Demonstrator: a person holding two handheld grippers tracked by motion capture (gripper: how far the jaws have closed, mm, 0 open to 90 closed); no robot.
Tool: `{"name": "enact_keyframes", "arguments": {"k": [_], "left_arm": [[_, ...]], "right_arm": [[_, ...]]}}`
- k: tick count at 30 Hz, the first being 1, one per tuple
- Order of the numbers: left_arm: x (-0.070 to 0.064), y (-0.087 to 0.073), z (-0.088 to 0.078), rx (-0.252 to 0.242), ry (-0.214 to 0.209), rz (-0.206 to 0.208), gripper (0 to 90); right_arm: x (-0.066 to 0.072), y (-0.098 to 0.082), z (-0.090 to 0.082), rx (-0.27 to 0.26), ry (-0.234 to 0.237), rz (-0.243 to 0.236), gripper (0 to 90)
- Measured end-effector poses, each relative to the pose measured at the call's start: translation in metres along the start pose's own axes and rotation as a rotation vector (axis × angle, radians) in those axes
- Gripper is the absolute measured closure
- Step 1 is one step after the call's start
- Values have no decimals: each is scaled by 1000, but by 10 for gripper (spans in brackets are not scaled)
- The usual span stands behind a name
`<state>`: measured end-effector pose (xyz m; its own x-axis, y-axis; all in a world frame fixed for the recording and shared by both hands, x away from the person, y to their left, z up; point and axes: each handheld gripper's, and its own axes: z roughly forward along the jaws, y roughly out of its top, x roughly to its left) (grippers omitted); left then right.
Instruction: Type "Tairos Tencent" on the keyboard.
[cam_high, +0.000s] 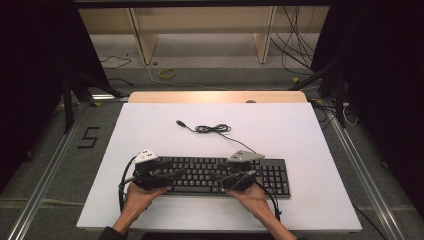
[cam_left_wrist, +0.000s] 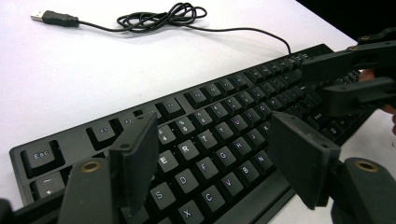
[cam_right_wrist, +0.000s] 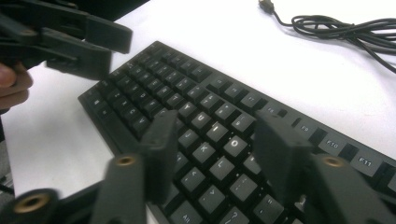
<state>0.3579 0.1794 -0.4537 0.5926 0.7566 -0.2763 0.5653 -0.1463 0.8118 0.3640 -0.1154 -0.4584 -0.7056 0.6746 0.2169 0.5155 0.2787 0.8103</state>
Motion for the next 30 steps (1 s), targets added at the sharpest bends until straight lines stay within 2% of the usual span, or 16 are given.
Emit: {"name": "enact_keyframes", "arguments": {"k": [4,13,18,30], "left_arm": [[0,-1,-5,-17,-1,0,307],[1,-5,-11,-26,4,-3,282],[-3,-8,-15,-25,0,11,276],[0,-14,-21,-37,6,3,265]], "right_arm": [[-4,2,5,9,-22,13,679],[-7,4,18,54,-52,13,892],[-7,4,26,81,-58,9,900],[-7,3,38,125,-88,4,900]]}}
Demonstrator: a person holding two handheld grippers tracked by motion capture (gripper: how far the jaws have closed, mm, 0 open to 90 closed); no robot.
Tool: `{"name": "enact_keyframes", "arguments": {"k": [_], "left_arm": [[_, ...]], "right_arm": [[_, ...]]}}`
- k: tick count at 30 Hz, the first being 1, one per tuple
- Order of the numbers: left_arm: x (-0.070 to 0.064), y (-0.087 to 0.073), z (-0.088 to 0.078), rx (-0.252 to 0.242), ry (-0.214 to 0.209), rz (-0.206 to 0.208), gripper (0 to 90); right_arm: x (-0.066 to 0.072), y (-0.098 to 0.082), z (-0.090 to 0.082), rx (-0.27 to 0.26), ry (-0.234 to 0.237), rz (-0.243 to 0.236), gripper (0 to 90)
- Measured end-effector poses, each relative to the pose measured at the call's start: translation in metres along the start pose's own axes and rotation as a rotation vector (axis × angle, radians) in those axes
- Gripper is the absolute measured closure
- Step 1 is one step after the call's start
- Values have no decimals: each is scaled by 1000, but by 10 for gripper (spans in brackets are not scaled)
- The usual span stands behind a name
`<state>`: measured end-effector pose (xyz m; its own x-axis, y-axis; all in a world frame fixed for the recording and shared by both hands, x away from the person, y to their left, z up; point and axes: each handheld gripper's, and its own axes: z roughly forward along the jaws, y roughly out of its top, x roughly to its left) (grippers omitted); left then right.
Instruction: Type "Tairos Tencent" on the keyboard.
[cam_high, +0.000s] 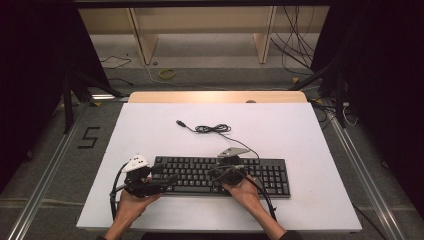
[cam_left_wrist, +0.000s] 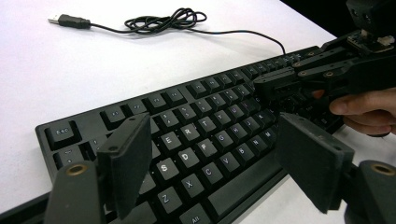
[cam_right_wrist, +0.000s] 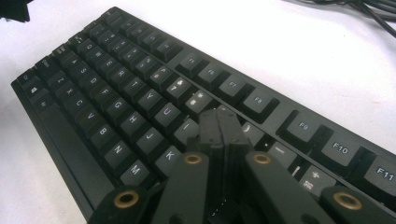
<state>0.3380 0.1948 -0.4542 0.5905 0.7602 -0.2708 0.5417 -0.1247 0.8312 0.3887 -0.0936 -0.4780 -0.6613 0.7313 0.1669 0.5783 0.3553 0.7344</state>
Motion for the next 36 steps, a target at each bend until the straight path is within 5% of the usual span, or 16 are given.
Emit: {"name": "enact_keyframes", "arguments": {"k": [17,28,36], "left_arm": [[2,-4,-2,-1,3,12,223],[5,-4,-1,6,30,1,245],[8,-2,1,18,56,-10,322]], "right_arm": [[0,-1,0,4,-18,9,900],[-2,1,-22,-79,53,41,696],[1,-4,-33,-108,89,20,518]]}}
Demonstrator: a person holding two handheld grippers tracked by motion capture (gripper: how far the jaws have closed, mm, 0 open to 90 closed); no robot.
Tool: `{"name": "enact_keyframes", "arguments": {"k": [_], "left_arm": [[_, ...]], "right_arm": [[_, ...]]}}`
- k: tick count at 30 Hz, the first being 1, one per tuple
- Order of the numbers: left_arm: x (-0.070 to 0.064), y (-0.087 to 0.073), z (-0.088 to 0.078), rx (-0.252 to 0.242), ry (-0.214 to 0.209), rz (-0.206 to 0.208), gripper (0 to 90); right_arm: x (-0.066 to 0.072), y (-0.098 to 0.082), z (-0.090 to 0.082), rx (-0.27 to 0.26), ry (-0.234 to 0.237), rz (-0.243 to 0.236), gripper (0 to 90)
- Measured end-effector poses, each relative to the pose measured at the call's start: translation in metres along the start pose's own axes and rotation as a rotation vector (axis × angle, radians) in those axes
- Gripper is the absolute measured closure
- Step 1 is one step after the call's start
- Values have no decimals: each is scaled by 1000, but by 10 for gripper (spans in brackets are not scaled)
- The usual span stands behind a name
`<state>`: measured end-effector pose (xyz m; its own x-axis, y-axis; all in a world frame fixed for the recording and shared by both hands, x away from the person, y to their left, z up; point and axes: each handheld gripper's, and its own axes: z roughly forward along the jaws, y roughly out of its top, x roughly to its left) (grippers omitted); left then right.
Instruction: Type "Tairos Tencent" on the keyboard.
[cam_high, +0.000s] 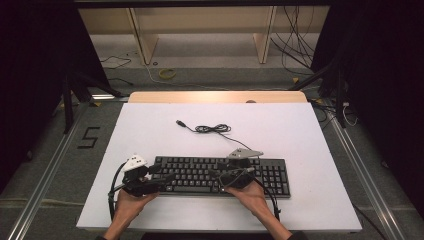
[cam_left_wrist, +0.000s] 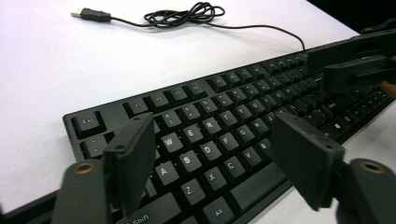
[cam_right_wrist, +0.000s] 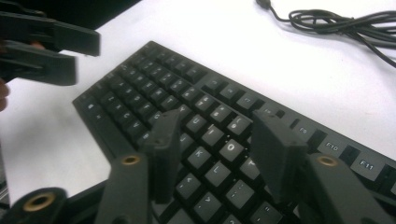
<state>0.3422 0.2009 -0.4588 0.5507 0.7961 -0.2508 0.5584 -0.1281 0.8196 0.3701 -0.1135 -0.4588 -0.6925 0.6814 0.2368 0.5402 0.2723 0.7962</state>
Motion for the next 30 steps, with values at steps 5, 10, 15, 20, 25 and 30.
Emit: {"name": "enact_keyframes", "arguments": {"k": [5,10,15,20,25,30], "left_arm": [[3,0,2,13,16,-12,429],[6,0,8,44,23,-11,554],[6,1,12,78,39,10,694],[6,1,16,105,42,17,795],[5,1,21,115,40,20,866],[4,1,24,131,32,31,888]], "right_arm": [[3,-2,-7,-22,14,-18,451],[6,-5,-12,-32,29,-24,404],[10,-7,-16,-33,41,-35,373],[13,-10,-19,-37,53,-41,348],[15,-13,-22,-42,58,-43,339],[17,-16,-25,-39,62,-44,332]]}}
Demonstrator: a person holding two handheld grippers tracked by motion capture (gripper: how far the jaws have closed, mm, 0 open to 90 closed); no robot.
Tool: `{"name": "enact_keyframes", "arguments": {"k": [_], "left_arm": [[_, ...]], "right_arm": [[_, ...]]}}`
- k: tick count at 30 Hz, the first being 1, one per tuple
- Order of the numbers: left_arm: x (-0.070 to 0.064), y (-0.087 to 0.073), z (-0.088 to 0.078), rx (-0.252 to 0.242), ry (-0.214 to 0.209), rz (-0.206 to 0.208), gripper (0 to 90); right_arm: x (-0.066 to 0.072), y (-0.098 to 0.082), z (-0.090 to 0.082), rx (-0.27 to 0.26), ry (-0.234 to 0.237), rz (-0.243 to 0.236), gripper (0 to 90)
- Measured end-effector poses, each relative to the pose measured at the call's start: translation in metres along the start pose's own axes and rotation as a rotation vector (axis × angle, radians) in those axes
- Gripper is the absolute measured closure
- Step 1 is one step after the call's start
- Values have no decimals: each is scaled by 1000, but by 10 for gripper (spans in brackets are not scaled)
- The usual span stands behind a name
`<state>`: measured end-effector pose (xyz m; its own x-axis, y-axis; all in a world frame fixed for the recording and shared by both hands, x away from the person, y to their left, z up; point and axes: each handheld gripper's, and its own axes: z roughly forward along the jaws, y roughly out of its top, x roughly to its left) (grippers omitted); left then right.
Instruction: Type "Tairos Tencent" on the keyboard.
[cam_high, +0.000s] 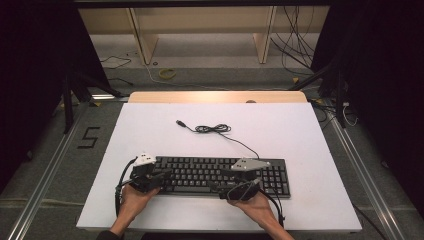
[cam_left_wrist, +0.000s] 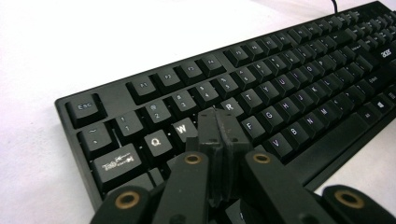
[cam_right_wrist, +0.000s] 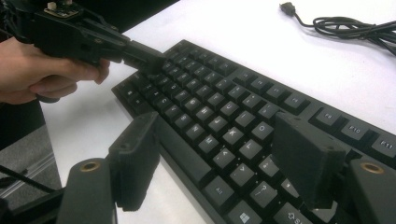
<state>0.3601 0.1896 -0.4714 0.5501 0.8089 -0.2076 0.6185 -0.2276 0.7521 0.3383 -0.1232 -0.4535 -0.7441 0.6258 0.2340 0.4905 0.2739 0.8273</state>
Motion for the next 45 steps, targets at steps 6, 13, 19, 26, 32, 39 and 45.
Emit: {"name": "enact_keyframes", "arguments": {"k": [6,13,19,26,32,39,45], "left_arm": [[0,0,5,19,1,-3,889],[1,-1,9,44,4,-9,889],[2,-3,11,64,7,-8,889],[1,-2,11,71,8,-22,890],[1,0,5,31,12,-23,854],[1,3,-10,-44,-25,-41,743],[2,0,-17,-78,-79,-42,575]], "right_arm": [[1,-3,-4,-2,0,5,329],[1,-5,-6,0,1,7,328],[2,-6,-7,0,3,8,328],[3,-6,-7,2,4,6,328],[3,-6,-7,-2,4,7,329],[4,-5,-6,-3,7,7,333],[5,-5,-1,0,14,1,362]]}}
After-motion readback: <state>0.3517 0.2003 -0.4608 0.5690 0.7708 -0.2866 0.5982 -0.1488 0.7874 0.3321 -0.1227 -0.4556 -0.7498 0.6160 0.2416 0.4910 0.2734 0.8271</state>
